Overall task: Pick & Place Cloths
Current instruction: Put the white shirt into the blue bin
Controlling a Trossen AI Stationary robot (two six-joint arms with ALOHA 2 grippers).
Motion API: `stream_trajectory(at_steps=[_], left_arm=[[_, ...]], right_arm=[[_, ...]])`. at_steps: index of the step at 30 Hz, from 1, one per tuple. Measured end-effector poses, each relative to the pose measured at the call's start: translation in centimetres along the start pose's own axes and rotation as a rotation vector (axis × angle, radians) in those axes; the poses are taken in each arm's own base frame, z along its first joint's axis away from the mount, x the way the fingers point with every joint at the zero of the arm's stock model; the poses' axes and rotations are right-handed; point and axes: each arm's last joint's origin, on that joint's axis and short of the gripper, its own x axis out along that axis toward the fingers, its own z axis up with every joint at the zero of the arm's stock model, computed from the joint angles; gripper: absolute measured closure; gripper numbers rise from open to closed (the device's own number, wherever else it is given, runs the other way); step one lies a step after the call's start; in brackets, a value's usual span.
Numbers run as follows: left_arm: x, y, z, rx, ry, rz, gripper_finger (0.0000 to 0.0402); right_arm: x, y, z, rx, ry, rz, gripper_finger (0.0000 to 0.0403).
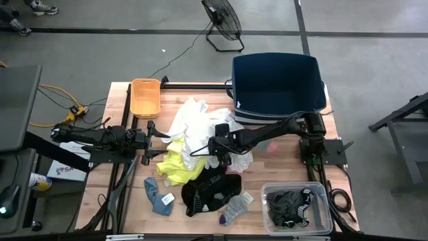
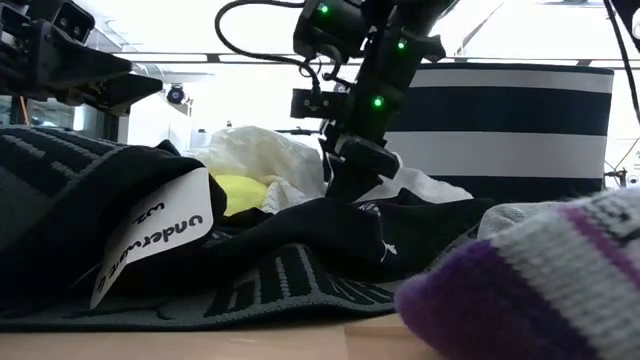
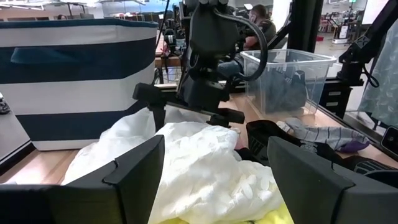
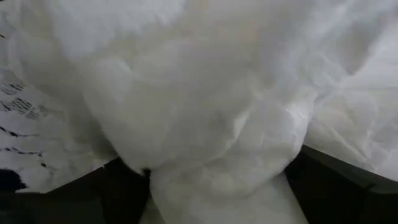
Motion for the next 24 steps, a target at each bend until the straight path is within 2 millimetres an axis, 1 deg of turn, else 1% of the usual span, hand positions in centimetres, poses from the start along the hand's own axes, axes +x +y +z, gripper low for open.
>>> stream_trajectory(at_steps=[5,9,13,18,19,21,24], left_arm=[[0.0,0.0,0.0,0.0,0.0,0.0,0.0121],[0.0,0.0,0.0,0.0,0.0,0.001,0.0121],[0.0,0.0,0.0,0.0,0.0,0.0,0.0121],[0.0,0.0,0.0,0.0,0.0,0.0,0.0121],[0.0,0.0,0.0,0.0,0.0,0.0,0.0121],[0.0,0.0,0.0,0.0,0.0,0.0,0.0121],[0.0,0.0,0.0,0.0,0.0,0.001,0.0121]], right_arm=[[0.5,0.3,-0.1,0.016,0.005,0.03,0.0133],[0.5,0.3,-0.1,0.107,0.002,0.034,0.0194],[0.6,0.1,-0.1,0.224,0.002,0.053,0.0266],[0.6,0.1,0.0,0.354,-0.001,0.076,0.0372],[0.5,0.1,0.1,0.372,-0.002,0.077,0.0381],[0.2,0.3,0.5,0.397,-0.007,0.078,0.0383],[-0.6,0.5,1.8,0.425,-0.049,0.075,0.0383]])
